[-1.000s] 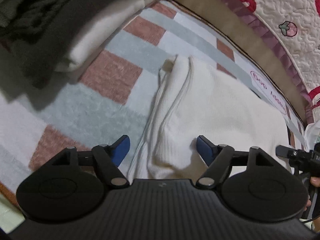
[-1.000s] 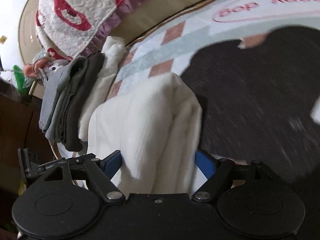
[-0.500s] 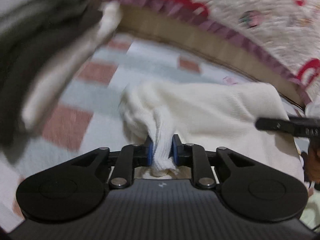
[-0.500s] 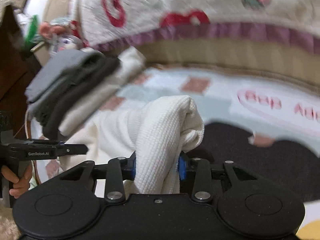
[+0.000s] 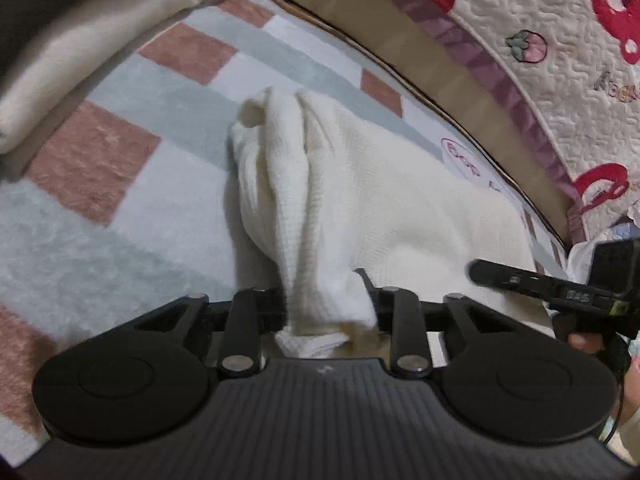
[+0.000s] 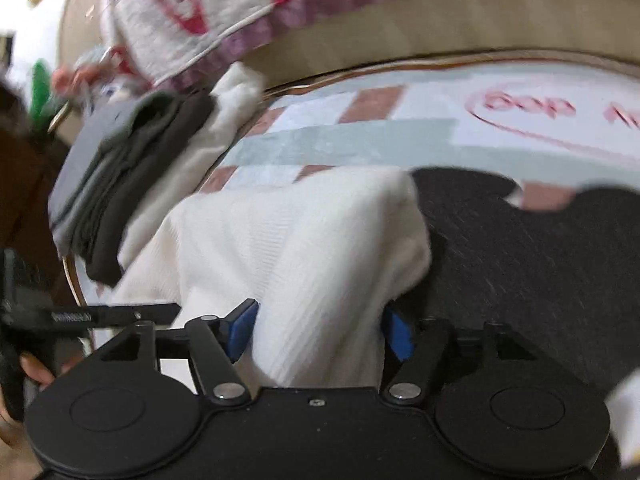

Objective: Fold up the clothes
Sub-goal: 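Grasp the folded cream garment with both grippers and lift it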

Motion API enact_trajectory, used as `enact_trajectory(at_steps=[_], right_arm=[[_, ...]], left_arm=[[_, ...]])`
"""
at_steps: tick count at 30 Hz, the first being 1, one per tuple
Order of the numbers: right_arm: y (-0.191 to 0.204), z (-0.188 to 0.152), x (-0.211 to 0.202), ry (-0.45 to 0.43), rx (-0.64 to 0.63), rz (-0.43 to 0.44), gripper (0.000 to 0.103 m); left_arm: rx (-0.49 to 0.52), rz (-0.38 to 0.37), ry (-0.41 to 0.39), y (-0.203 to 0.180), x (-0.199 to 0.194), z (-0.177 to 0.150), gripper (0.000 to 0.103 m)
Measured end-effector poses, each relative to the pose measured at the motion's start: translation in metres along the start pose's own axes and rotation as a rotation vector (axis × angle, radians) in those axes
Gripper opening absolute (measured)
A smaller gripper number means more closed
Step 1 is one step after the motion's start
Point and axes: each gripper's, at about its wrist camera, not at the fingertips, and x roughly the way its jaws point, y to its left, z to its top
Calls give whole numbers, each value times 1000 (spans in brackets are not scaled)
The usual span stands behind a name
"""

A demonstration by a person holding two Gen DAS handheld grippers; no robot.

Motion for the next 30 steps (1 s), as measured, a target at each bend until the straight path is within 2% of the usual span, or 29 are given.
enact_trajectory(at_steps=[2,3,8,12,19,22,27,30], right_arm=[[13,3,-10,-36,-51,-13,42],[20,5,-14,-54,-76,-19,39],[53,14,-38,-144,-202,-52,37],[80,23,-60,-203,-273,-75,37],[132,35,-91,-237,-322,-88,37],[155,40,-97,-225,-319,-77,37],[197,46,-98,-176,-253,-15,37],[213,54,-90,-157,-176,90,37]], left_arm=[[98,54,-36,-16,-4,-2,21],[151,82,-55,-25,-7,-4,20],[256,135,-137,-48,-25,-2,20],[302,150,-227,-60,-51,0,19],[304,184,-333,-74,-104,-4,19],[307,221,-346,-81,-129,-6,19],[319,276,-286,-73,-186,14,19],[339,333,-283,-63,-225,28,19]])
